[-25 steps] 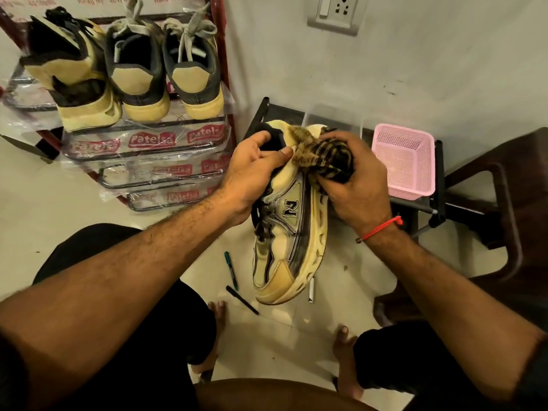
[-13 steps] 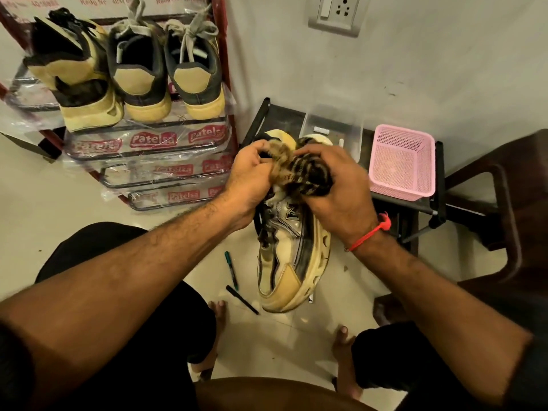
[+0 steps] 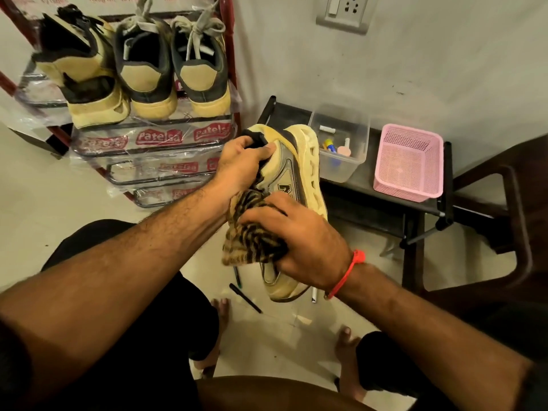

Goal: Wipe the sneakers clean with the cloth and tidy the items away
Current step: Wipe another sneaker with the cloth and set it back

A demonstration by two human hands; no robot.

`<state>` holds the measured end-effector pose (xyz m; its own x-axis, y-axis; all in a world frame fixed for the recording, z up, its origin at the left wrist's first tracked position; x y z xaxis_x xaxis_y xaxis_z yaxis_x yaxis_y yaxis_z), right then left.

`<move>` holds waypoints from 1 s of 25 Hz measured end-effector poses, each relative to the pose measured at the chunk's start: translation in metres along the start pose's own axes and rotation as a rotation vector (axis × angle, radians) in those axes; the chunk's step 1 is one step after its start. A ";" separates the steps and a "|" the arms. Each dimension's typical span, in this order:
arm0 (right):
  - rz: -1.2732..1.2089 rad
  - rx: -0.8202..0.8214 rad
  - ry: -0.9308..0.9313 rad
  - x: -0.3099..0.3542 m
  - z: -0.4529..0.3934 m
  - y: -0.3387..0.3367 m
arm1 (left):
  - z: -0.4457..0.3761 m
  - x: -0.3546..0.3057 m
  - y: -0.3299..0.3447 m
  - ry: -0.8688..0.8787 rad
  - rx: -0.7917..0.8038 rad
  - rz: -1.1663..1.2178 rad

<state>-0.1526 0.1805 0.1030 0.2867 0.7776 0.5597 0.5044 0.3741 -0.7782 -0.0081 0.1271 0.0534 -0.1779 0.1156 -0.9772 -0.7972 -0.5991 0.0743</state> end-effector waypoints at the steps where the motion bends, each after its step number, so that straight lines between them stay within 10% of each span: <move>1: 0.043 0.012 -0.036 0.001 -0.001 0.002 | -0.001 0.000 -0.001 -0.010 -0.012 -0.009; 17: -0.471 -0.639 0.368 -0.050 0.006 -0.078 | -0.001 -0.002 -0.040 -0.196 -0.250 0.199; 21: -0.249 -0.679 0.232 -0.039 0.007 -0.082 | 0.018 0.015 -0.022 -0.457 -0.061 0.284; 25: -0.443 -0.837 0.349 -0.077 0.007 -0.104 | 0.020 0.005 0.001 -0.256 0.196 -0.075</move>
<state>-0.2324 0.0852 0.1389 0.0897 0.4127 0.9064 0.9944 0.0136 -0.1046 -0.0214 0.1431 0.0527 -0.2340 0.3643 -0.9014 -0.9051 -0.4202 0.0652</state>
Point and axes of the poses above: each hand's wrist, its own z-axis away from the middle knuckle, its own y-axis out of the palm, x = y × z, the point moved 8 cm from there along -z, towards the middle knuckle, and after that the axes turned 11 degrees about y, right-handed, at the moved point
